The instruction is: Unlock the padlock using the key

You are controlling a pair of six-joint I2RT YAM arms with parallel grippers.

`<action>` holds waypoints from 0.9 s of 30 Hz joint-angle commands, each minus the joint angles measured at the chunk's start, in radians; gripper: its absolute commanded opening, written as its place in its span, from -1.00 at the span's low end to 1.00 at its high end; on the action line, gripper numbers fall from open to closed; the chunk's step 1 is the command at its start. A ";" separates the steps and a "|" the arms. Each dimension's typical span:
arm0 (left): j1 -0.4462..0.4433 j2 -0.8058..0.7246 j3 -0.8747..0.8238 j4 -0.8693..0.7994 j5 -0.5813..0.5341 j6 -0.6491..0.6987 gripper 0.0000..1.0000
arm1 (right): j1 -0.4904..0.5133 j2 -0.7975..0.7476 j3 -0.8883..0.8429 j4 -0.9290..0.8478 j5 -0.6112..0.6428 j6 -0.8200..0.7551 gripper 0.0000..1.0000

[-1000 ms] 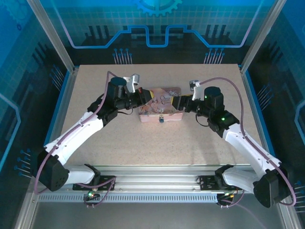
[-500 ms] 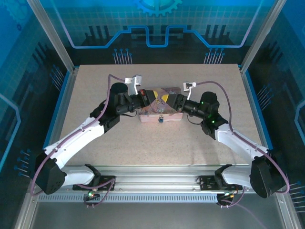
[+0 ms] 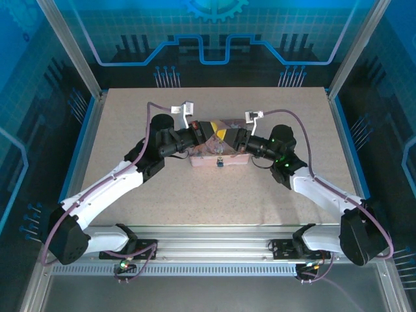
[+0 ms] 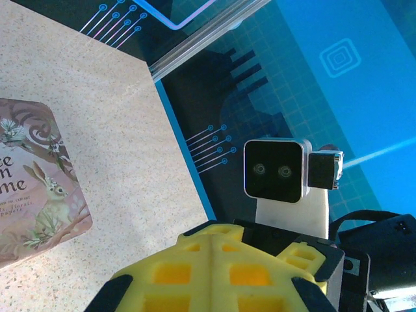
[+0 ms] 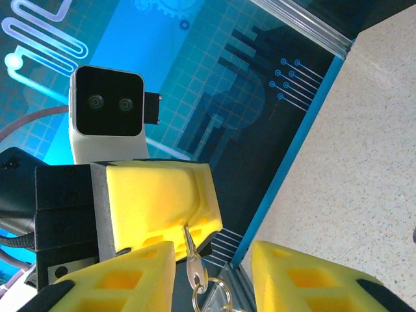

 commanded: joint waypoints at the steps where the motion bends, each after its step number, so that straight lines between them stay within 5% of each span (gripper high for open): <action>1: -0.008 -0.025 -0.010 0.047 -0.017 -0.010 -1.00 | 0.015 0.010 0.039 0.052 -0.028 0.008 -0.36; 13: -0.008 -0.027 -0.019 0.067 -0.036 -0.010 -1.00 | 0.019 0.006 0.034 0.070 -0.045 0.021 -0.43; 25: -0.006 -0.034 -0.024 0.069 -0.038 -0.017 -1.00 | 0.009 -0.001 0.036 0.036 -0.043 -0.007 -1.00; 27: -0.004 -0.038 -0.019 0.053 -0.030 -0.020 -0.72 | 0.005 -0.012 0.037 0.007 -0.046 -0.031 -1.00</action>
